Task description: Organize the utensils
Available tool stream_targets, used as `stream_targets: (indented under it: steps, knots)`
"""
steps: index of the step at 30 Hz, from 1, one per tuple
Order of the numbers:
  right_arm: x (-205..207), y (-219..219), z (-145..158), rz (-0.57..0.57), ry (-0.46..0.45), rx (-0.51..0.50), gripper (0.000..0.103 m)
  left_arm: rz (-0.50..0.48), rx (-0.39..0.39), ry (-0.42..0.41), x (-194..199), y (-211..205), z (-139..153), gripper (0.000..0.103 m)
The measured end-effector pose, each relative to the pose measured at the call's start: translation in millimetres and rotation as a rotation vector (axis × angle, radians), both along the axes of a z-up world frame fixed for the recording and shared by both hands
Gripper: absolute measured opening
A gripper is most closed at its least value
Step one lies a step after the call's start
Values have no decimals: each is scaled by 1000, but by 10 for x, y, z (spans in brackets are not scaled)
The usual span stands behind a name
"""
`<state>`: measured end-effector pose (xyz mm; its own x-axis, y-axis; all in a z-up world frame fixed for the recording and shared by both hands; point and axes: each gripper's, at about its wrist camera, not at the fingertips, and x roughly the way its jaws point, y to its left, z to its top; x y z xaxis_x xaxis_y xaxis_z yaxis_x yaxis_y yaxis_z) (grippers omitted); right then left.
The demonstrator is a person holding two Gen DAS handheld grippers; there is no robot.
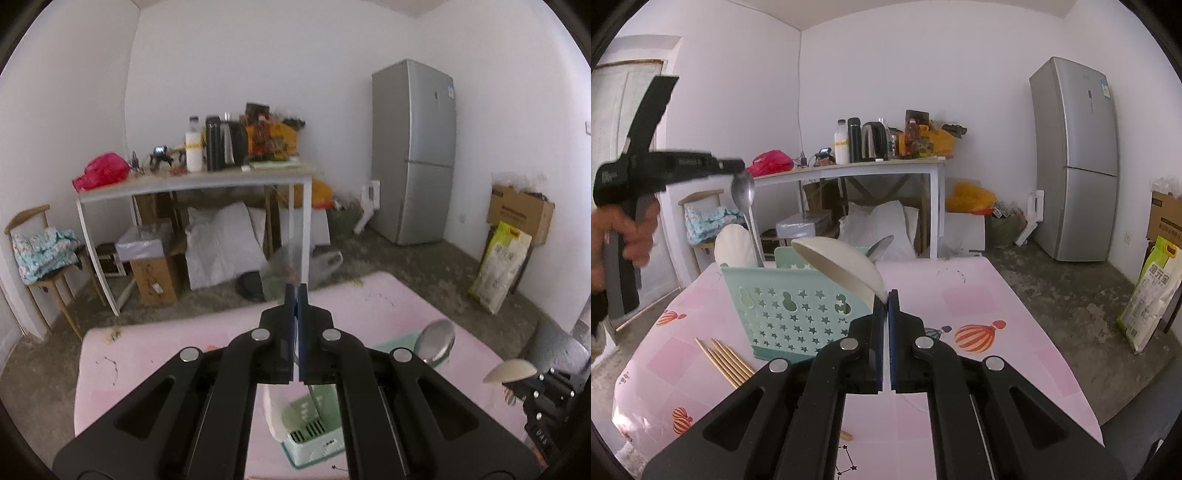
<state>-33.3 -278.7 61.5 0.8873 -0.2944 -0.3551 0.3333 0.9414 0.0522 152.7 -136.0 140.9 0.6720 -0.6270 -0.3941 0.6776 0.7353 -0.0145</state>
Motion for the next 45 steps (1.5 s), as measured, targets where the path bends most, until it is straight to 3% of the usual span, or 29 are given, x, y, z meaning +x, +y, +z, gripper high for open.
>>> stream_targets:
  steps: [4,21,32,38,45]
  knots:
    - [7,-12,-6,2,2,9,2,-29,18,43,30,-54,-143,0]
    - [-6,-6,7,4,-9,22,2,-30,31,27,-97,-9,-242,2]
    - [-39,-16,42,13,-36,61,2,17,30,-11,-296,321,-242,44]
    - [-49,-16,77,29,-56,89,2,45,32,0,-335,502,-279,60]
    - [-53,-36,123,47,-83,122,2,62,44,27,-311,629,-359,69]
